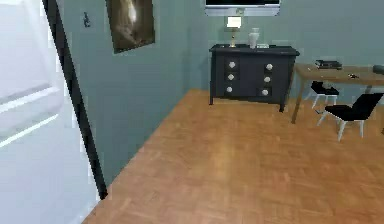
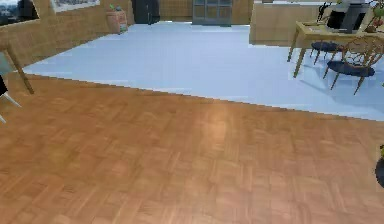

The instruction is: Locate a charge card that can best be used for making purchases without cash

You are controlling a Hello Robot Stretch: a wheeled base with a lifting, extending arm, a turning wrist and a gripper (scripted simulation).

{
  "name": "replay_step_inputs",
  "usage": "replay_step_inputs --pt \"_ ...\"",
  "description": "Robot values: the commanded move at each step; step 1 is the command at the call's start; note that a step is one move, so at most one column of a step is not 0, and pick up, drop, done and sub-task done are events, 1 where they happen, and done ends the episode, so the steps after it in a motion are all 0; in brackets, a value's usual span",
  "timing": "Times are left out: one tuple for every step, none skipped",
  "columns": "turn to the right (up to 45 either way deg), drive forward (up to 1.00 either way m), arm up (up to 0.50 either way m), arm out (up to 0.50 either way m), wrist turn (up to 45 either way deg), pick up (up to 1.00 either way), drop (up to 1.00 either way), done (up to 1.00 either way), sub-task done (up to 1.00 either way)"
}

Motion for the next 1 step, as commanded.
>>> replay_step_inputs --pt "45.0 0.00 0.00 0.00 0.0 0.00 0.00 0.00 0.00"
